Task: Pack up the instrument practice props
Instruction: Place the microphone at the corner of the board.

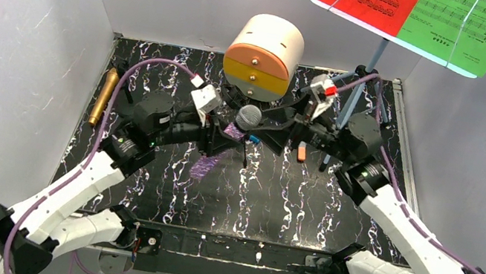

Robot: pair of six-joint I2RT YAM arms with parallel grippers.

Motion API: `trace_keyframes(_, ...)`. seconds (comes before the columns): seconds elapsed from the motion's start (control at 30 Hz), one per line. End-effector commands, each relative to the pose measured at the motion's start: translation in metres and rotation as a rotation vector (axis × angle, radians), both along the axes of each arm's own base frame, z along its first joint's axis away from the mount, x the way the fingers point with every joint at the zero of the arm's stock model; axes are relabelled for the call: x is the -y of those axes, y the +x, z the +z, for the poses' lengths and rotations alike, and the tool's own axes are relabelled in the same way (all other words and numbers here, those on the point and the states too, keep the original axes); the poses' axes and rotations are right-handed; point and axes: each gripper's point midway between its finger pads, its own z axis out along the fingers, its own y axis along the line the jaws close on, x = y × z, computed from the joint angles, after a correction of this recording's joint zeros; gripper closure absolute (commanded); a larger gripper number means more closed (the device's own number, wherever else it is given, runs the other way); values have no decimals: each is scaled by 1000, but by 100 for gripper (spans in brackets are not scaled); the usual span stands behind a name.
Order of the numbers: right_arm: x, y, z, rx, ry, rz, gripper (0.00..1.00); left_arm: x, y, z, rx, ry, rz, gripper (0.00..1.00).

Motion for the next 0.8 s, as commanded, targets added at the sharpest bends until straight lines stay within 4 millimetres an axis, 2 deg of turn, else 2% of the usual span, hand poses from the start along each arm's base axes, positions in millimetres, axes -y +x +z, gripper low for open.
trace_keyframes(0.0, 28, -5, 27, 167, 19, -113, 13, -63, 22, -24, 63, 261, 298, 100)
trace_keyframes(0.17, 53, -9, 12, 231, -26, -214, 3, -128, 36, -46, 64, 465, 594, 100)
trace_keyframes(0.33, 82, -14, -2, 292, -37, -328, 1, -188, 40, -65, 64, 685, 828, 100)
trace_keyframes(0.43, 97, -15, -10, 305, -32, -398, 1, -223, 39, -86, 65, 880, 934, 100)
trace_keyframes(0.6, 109, -22, -22, 305, -11, -430, 1, -272, 35, -117, 14, 1171, 1046, 100)
trace_keyframes(0.77, 122, -22, -26, 305, 11, -495, 1, -309, 37, -148, -106, 1251, 1145, 100)
